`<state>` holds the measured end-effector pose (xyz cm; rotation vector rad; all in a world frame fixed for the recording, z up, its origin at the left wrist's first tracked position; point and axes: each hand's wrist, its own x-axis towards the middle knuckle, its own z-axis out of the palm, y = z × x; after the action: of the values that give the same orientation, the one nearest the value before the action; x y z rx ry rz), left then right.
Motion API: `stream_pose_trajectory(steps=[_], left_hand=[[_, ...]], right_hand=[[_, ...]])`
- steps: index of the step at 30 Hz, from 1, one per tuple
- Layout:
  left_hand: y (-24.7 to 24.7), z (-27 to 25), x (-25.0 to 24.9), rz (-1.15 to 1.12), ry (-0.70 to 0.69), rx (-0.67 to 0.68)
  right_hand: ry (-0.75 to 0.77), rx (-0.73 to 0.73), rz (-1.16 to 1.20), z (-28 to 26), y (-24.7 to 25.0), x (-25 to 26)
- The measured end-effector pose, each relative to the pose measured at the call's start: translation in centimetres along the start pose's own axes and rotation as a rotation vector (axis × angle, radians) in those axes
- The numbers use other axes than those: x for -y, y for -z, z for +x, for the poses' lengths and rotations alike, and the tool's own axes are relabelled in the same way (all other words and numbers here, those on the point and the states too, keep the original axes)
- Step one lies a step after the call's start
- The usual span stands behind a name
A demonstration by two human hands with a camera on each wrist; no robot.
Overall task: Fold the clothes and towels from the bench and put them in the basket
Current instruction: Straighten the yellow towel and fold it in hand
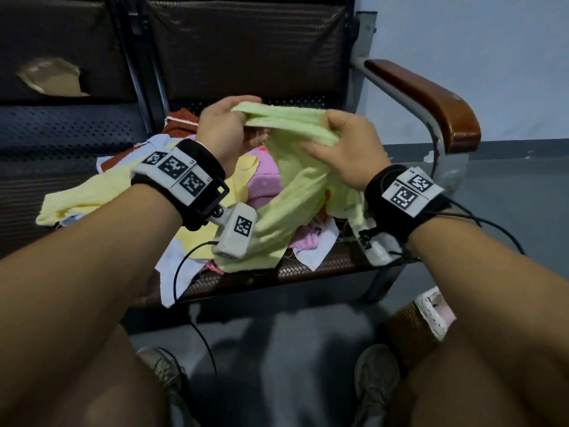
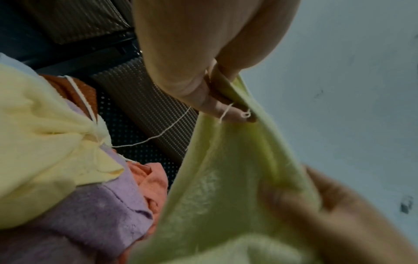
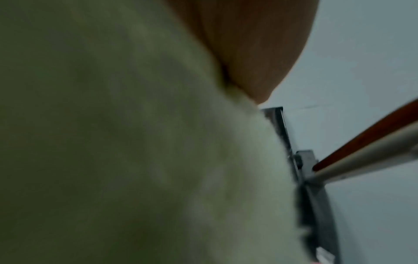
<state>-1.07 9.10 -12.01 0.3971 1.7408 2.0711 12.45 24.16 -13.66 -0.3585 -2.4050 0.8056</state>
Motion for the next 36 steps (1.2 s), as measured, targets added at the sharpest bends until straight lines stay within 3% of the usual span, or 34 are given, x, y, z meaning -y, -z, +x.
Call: stream_pose_trajectory(steps=[2,4,6,10,14,16,21,25,28,31,36], left_hand=[[0.6,0.3,-0.1,-0.023,-0.021,-0.037],[1.1,0.4,0.2,-0.037,-0.015,-0.058],[1.4,0.4,0.4,-0.045,0.005,-0.072],[2.2,1.2,0.8,0.020,0.073,-0.112],[3.1,1.7,0.9,0.003,0.156,-0.168],[3.0,1.4,1.0,-0.049,0.173,-0.157],[1.7,-0.4,1.5,-0.153,0.215,0.057],[0.3,-1.6,0.9,-0.236,0.203,0.208],[0.3,-1.5,0.0,-0.283,0.154,0.166],[1.2,-1.1,-0.4,-0.318,0.142,0.093],[2.6,-0.5,0.1,-0.332,0.130,0.034]], right_hand=[[0.029,0.138,-0.276,-0.3,0.3,-1.3],[-0.064,0.283,-0.493,-1.0,-0.1,-2.4],[-0.197,0.357,-0.561,-1.7,-0.7,-3.1],[-0.270,0.361,-0.337,-2.2,-1.7,-4.0],[-0.383,0.147,0.087,-1.8,-1.1,-3.8],[-0.372,0.111,0.133,-1.7,-0.8,-3.4],[-0.218,0.481,-0.130,-3.0,-3.2,-1.5],[-0.178,0.391,-0.244,-3.3,-5.8,-1.0],[-0.145,0.304,-0.396,-3.4,-6.1,-2.0],[-0.225,0.324,-0.535,-3.6,-5.9,-3.2],[-0.293,0.434,-0.427,-3.8,-6.4,-3.6]])
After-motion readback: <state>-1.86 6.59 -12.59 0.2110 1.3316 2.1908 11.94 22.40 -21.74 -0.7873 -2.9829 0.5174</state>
